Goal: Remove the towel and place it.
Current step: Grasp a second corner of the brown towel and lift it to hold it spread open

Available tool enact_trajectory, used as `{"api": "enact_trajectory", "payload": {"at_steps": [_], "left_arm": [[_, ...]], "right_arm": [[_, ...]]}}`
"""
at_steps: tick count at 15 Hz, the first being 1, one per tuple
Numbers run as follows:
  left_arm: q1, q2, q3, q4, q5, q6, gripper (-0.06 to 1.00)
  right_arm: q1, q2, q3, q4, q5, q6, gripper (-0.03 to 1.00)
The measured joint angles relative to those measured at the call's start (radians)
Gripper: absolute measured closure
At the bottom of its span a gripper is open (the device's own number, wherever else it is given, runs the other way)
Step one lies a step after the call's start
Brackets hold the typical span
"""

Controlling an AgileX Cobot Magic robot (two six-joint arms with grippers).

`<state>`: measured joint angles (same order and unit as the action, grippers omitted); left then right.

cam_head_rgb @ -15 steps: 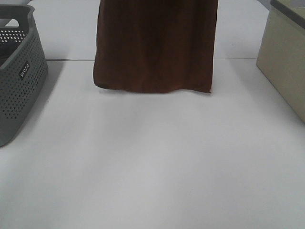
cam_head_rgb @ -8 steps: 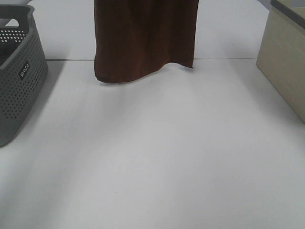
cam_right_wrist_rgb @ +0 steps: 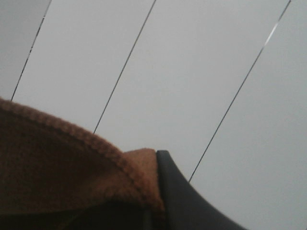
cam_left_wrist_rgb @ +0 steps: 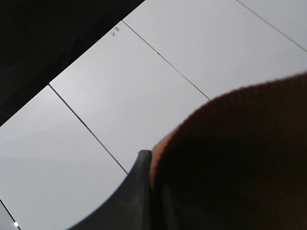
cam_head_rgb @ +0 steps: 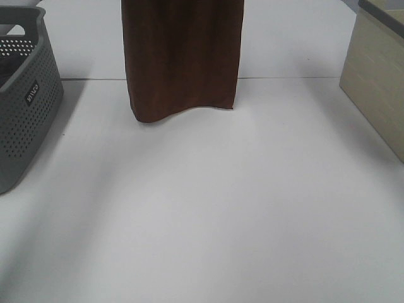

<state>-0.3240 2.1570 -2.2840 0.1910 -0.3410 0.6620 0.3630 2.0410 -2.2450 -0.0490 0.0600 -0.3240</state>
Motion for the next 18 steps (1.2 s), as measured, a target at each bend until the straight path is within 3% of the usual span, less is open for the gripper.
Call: {"api": "enact_trajectory", "payload": {"at_steps": [3, 6, 11, 15, 18], "left_arm": [[0.018, 0.132, -0.193, 0.0, 0.014, -0.04, 0.94], [0.031, 0.204, -0.279, 0.0, 0.021, -0.063, 0.94], [0.032, 0.225, -0.292, 0.005, 0.027, -0.09, 0.94], [0.044, 0.225, -0.292, 0.054, 0.034, -0.091, 0.94], [0.044, 0.225, -0.292, 0.059, 0.109, -0.096, 0.94]], "right_arm": [[-0.027, 0.043, -0.067, 0.034, -0.027, 0.014, 0.96], [-0.04, 0.084, -0.11, 0.067, -0.054, 0.015, 0.96], [-0.058, 0.102, -0.113, 0.103, -0.06, 0.015, 0.96], [-0.058, 0.102, -0.113, 0.136, -0.033, 0.015, 0.96], [-0.058, 0.102, -0.113, 0.147, -0.003, 0.015, 0.96]]}}
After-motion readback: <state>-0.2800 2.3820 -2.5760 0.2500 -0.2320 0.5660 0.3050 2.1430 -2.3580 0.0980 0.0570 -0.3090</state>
